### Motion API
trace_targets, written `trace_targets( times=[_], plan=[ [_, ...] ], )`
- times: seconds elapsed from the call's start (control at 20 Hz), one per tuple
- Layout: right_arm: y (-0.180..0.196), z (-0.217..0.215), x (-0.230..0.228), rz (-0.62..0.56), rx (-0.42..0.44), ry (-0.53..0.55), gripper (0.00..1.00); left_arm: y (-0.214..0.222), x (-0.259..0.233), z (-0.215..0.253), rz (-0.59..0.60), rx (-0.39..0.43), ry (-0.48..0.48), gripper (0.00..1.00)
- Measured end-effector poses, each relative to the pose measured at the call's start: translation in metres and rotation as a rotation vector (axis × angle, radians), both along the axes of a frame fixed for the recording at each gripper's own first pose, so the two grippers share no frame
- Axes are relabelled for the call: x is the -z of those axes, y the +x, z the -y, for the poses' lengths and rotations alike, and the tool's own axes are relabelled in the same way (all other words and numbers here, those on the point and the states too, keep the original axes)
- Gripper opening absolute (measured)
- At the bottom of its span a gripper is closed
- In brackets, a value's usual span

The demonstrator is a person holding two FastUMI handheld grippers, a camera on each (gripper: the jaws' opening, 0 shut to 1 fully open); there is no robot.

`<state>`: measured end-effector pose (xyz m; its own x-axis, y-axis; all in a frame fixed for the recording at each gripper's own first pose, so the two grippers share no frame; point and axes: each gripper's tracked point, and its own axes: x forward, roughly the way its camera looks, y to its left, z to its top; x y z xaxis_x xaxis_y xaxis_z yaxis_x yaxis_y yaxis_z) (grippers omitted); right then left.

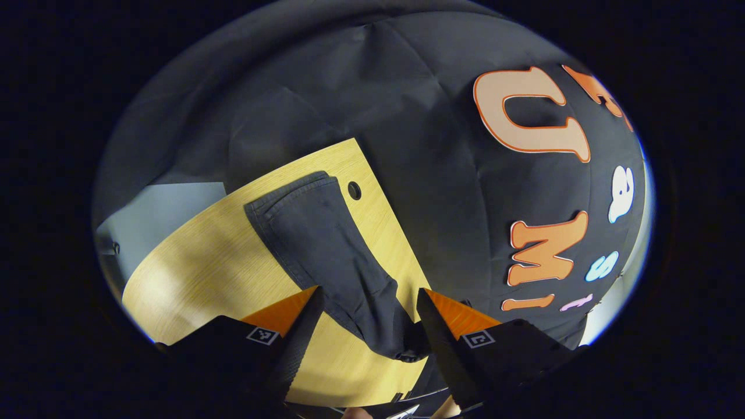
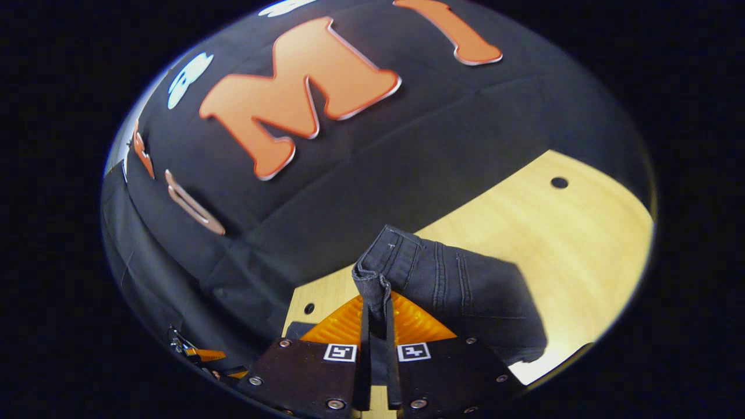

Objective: Grasp the waist and the cuffs of the jeans and fold them to make the two legs overlap; first hold the waist and fold one-third of the jeans toward the cuffs, then hold the cuffs and fold the remaining one-third in the same direction to finish folding.

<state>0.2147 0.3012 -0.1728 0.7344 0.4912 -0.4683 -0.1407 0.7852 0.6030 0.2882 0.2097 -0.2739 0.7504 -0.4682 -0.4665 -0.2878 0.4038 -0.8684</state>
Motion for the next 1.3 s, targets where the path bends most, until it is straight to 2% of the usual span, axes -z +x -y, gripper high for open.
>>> trace_targets(
  times=[0.15,0.25,0.35,0.5,0.6,0.7,0.9,1.1,1.15,1.25,1.3],
  plan=[
    [-0.015,-0.029,0.041,-0.060,-0.095,-0.058,0.11,-0.001,0.006,-0.006,-0.013,-0.007,-0.005,0.98],
    [-0.022,-0.041,0.057,-0.144,-0.149,-0.112,0.11,-0.003,0.008,-0.010,-0.020,-0.014,-0.008,0.98],
    [-0.022,-0.036,0.047,-0.219,-0.166,-0.152,0.11,-0.005,0.011,-0.013,-0.024,-0.026,-0.019,0.98],
    [-0.013,-0.028,0.035,-0.206,-0.196,-0.186,0.11,-0.010,0.019,-0.014,-0.045,-0.042,-0.023,0.98],
    [-0.016,-0.031,0.037,-0.229,-0.197,-0.169,0.12,-0.012,0.022,-0.011,-0.056,-0.046,-0.032,0.98],
    [-0.010,-0.028,0.034,-0.191,-0.181,-0.151,0.11,-0.016,0.026,-0.010,-0.066,-0.055,-0.040,0.98],
    [-0.017,-0.031,0.035,-0.212,-0.206,-0.164,0.11,-0.020,0.027,-0.009,-0.067,-0.064,-0.052,0.98],
    [-0.016,-0.033,0.029,-0.184,-0.230,-0.156,0.11,-0.021,0.027,-0.008,-0.065,-0.054,-0.052,0.98],
    [-0.021,-0.043,0.027,-0.183,-0.240,-0.133,0.07,-0.021,0.028,-0.008,-0.065,-0.055,-0.056,0.98],
    [-0.015,-0.045,0.016,-0.149,-0.206,-0.128,0.51,-0.021,0.030,-0.009,-0.070,-0.050,-0.063,0.98],
    [-0.010,-0.036,0.011,-0.125,-0.181,-0.129,0.66,-0.020,0.031,-0.009,-0.072,-0.047,-0.066,0.98]
  ],
)
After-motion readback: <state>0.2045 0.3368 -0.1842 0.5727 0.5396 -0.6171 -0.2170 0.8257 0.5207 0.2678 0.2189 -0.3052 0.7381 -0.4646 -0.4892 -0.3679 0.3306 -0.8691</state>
